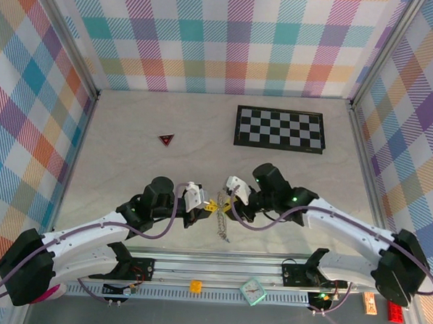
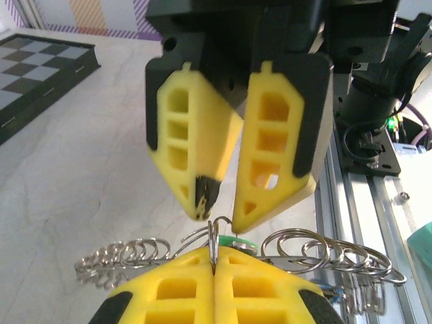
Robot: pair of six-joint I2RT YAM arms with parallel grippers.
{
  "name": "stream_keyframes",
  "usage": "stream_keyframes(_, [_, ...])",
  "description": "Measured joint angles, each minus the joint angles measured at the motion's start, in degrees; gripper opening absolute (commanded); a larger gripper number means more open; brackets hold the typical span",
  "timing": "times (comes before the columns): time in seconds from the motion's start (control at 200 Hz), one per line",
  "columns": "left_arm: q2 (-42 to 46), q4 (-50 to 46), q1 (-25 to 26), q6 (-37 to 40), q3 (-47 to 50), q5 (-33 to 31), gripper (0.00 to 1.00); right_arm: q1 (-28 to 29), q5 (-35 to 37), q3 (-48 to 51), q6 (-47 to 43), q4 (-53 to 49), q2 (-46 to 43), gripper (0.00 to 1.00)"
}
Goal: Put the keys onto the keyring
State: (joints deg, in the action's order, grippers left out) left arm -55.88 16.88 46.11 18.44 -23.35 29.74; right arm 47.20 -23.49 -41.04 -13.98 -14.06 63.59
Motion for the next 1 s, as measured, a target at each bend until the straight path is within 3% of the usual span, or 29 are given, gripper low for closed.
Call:
stream_keyframes(0.295, [-0.3, 2.2, 0.0, -1.0, 0.3, 1.5, 0.0, 0.0, -3.2, 0.6, -2.0, 3.8, -0.5, 0.25])
stream_keyframes(0.56, [-1.1, 3.2, 0.0, -1.3, 0.4, 2.5, 0.0, 0.0, -5.6, 0.6, -2.0, 4.9, 1.2, 0.14])
stream_keyframes(0.695, [-1.1, 3.2, 0.0, -1.9, 0.5, 2.6, 0.0, -0.2, -6.1, 0.6, -2.4, 4.9, 1.4, 0.0])
stream_keyframes(0.75, [-1.1, 3.3, -0.1, -2.2, 0.5, 2.6, 0.0, -0.3, -6.4, 0.6, -2.8, 4.9, 1.4, 0.0])
stream_keyframes(0.895, [-1.0, 3.1, -0.1, -2.5, 0.5, 2.3, 0.21, -0.3, -6.6, 0.4, -3.8, 4.0, 1.4, 0.0])
stream_keyframes(1.0, [-0.8, 2.5, 0.0, -2.5, 0.5, 2.1, 0.28, -0.3, -6.3, -0.7, -5.3, 1.5, 1.6, 0.0])
